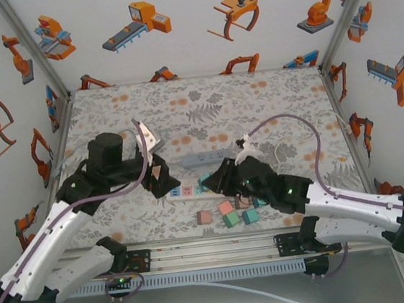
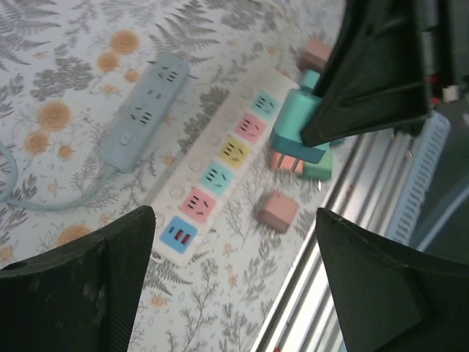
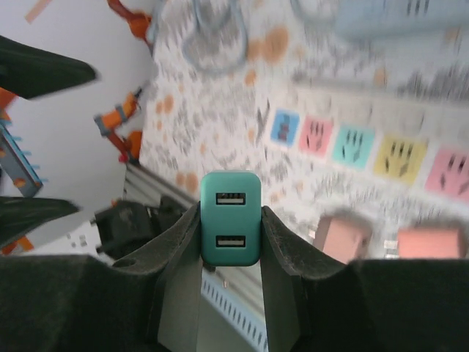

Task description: Pull the plug off the socket

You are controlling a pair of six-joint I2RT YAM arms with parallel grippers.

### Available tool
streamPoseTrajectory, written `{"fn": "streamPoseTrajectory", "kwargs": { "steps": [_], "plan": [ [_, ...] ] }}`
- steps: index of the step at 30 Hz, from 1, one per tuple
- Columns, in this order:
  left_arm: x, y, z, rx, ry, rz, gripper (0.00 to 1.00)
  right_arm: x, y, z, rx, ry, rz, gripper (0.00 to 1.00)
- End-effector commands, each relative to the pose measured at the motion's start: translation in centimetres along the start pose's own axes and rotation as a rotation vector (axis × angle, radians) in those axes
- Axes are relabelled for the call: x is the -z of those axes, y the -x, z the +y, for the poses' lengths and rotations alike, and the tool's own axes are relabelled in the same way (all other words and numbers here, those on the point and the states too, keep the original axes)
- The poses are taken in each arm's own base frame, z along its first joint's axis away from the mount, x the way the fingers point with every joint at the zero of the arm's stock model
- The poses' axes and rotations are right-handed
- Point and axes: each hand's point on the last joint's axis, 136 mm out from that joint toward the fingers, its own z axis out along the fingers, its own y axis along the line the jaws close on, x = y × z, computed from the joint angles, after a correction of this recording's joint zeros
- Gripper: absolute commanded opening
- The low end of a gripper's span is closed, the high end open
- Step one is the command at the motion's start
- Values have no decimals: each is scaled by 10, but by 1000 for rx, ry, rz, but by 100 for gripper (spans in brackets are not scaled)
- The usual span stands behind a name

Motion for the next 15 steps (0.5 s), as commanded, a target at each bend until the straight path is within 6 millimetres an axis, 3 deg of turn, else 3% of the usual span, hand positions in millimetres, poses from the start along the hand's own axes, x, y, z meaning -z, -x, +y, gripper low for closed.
{"fn": "streamPoseTrajectory", "kwargs": {
  "steps": [1, 2, 7, 15],
  "plan": [
    [11, -39, -37, -178, -162, 96, 95, 7, -20, -20, -166, -79, -37, 0],
    [12, -45, -42, -204, -185, 99, 99, 8, -29, -24, -178, -91, -32, 0],
    [12, -76, -70, -337, -339, 96, 97, 8, -71, -38, -279, -115, 19, 0],
    [16, -99, -93, -405, -491, 106, 97, -3, -112, -63, -431, -145, 57, 0]
  ]
}}
